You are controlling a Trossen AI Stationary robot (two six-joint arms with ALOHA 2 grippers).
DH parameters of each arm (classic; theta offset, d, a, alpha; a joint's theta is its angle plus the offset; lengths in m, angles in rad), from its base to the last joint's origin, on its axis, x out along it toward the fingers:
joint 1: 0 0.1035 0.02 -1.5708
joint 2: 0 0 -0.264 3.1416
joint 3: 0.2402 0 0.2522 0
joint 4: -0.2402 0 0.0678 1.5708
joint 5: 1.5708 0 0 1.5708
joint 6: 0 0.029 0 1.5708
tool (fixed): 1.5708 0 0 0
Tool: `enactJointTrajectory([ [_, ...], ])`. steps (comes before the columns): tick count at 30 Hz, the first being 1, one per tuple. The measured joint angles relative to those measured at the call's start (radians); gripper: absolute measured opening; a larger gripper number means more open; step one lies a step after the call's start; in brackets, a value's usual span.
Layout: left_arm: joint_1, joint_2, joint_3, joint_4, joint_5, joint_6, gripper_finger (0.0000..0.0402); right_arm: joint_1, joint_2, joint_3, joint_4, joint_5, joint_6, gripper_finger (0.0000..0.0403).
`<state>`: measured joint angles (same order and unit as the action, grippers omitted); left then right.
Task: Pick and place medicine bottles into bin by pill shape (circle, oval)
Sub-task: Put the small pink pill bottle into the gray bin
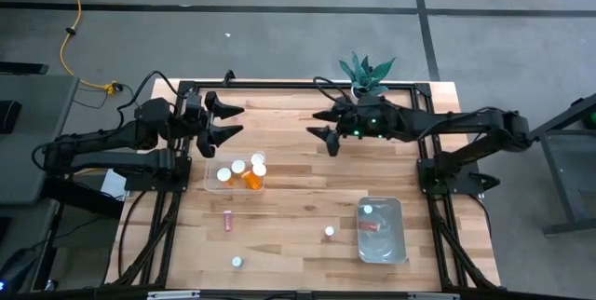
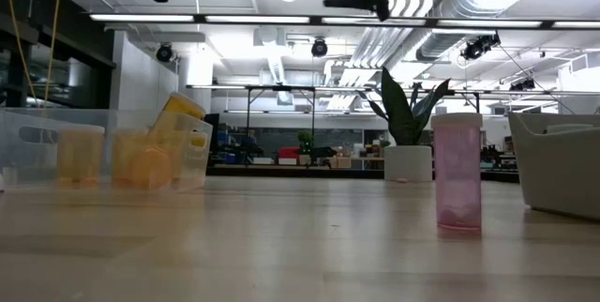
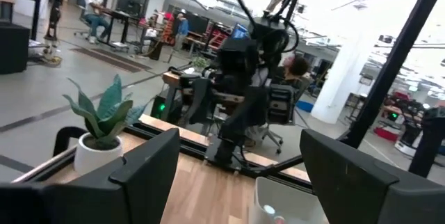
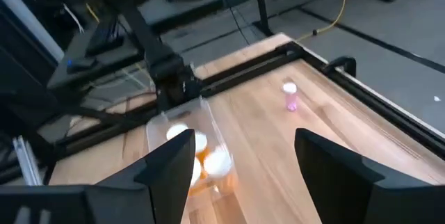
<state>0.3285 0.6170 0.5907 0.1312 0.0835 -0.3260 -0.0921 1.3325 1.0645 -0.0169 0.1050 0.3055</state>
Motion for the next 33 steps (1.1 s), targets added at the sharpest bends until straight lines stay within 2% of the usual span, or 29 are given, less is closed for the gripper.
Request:
enactJointTrajectory([
  [5,0.012,0.000,0.000,0.000,-0.033,0.025,0.0286,0.014,-0.060,-0.006,-0.177,-0.005,-0.018,0.0239],
  [7,0.012,0.000,0.000,0.000,-0.061,0.045,0.0286,0.024,-0.084,-0.058,-0.164,-0.011,-0.017,0.0239],
  [10,0.012,0.000,0.000,0.000,-0.092,0.067,0.0286,0.031,-0.136,-0.193,-0.061,-0.037,0.038,0.0239],
  [14,0.012,0.001,0.000,-0.007,-0.107,0.111,0.0286,0.027,-0.234,-0.384,0.205,-0.052,0.140,0.0239],
  [18,0.012,0.013,0.000,-0.026,-0.106,0.128,0.0286,0.027,-0.296,-0.481,0.427,-0.023,0.092,0.0239],
  [23,0.012,0.032,0.000,-0.048,-0.087,0.128,0.0286,0.027,-0.320,-0.490,0.459,-0.009,-0.077,0.0239],
  [30,0.012,0.040,0.000,-0.047,-0.073,0.123,0.0286,0.027,-0.318,-0.490,0.454,-0.009,-0.112,0.0239],
  [33,0.011,0.040,0.000,-0.055,-0.139,0.079,0.0286,0.027,-0.318,-0.490,0.455,0.001,-0.124,0.0239],
])
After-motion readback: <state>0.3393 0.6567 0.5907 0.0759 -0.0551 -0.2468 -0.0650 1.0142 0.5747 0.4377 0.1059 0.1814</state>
